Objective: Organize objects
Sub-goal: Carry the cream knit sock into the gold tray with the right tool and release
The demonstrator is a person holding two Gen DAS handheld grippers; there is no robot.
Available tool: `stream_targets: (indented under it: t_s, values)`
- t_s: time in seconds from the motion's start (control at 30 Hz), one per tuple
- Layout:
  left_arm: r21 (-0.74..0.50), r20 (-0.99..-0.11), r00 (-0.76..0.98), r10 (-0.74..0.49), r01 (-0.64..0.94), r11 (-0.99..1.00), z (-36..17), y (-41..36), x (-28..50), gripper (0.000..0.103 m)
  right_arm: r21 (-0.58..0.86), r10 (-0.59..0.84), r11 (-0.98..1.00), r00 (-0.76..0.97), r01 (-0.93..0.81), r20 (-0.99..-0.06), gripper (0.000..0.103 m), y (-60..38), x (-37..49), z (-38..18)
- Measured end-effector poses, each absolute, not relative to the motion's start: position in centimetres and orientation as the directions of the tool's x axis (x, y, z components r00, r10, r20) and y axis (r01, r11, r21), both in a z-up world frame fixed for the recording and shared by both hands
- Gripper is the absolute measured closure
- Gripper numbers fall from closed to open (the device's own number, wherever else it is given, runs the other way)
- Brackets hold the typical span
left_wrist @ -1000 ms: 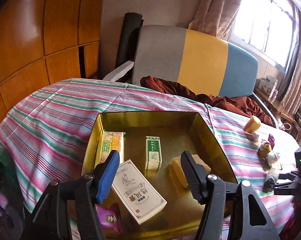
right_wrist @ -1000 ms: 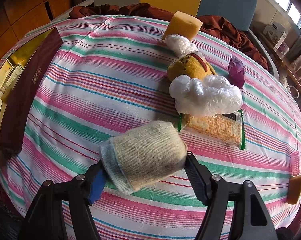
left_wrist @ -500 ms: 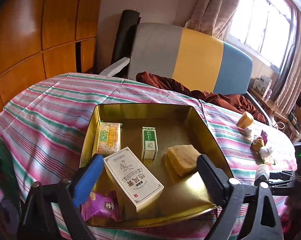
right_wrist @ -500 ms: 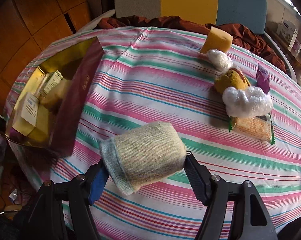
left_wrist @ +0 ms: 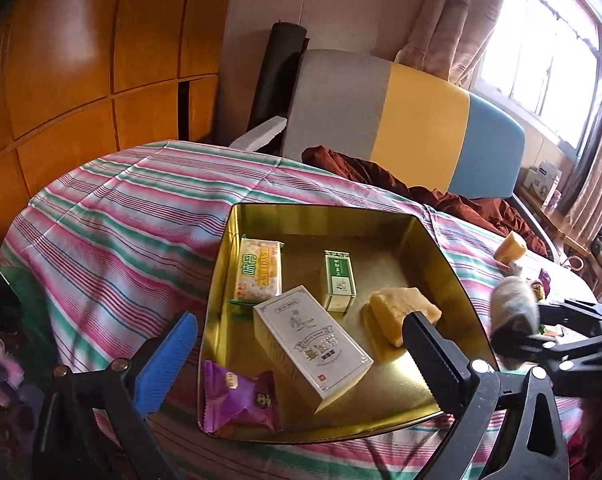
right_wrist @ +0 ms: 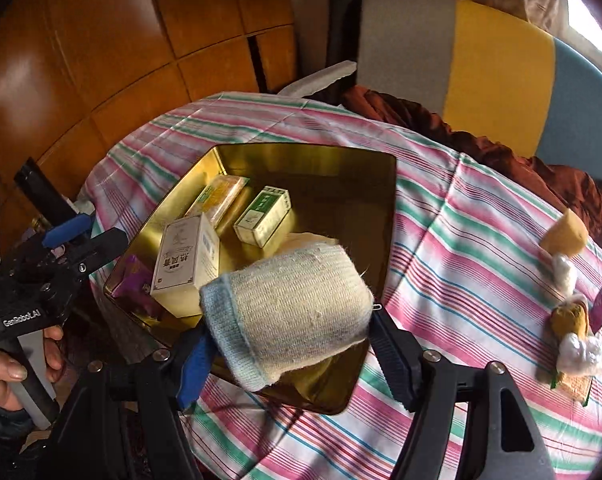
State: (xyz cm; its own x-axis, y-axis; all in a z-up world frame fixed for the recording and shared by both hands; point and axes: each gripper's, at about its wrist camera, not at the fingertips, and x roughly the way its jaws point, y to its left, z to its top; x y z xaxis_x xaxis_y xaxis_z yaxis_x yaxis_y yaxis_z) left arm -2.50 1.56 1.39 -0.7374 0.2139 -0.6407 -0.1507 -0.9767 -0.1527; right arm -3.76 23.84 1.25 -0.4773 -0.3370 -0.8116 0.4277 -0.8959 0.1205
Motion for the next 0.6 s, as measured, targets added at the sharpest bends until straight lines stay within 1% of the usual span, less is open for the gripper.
stream_targets:
  t_s: [0.13, 0.4, 0.47, 0.53, 0.6]
  values:
    - [-0.133, -0.632, -0.751, 0.189, -0.136, -0.982, 1.5, 0.7, -2.1, 0.000, 0.083, -0.310, -0.883, -0.443, 0.461, -0.841, 0.030, 20.7, -4.4, -1.1]
    - [-0.129, -0.642, -0.749, 0.163, -0.104, -0.986, 1.0, -0.8, -1.6, 0.000, 0.071, -0.275, -0.877, -0.376, 0.475, -0.885, 0.026, 18.5, -4.6, -4.8]
    - [-0.128, -0.645, -0.748, 0.160, -0.101, -0.987, 0.9, -0.9, -1.6, 0.000, 0.069, -0.277, -0.875, -0.378, 0.479, -0.883, 0.024, 18.5, -4.3, -5.0]
    - [-0.127, -0.647, -0.746, 0.159, -0.100, -0.987, 0.9, -0.9, -1.5, 0.000, 0.070, -0.280, -0.876, -0.385, 0.477, -0.879, 0.018, 18.7, -4.1, -4.8]
    - [-0.127, -0.646, -0.746, 0.161, -0.103, -0.987, 0.9, -0.7, -1.4, 0.000, 0.067, -0.281, -0.878, -0.395, 0.474, -0.875, 0.018, 19.0, -3.9, -4.6]
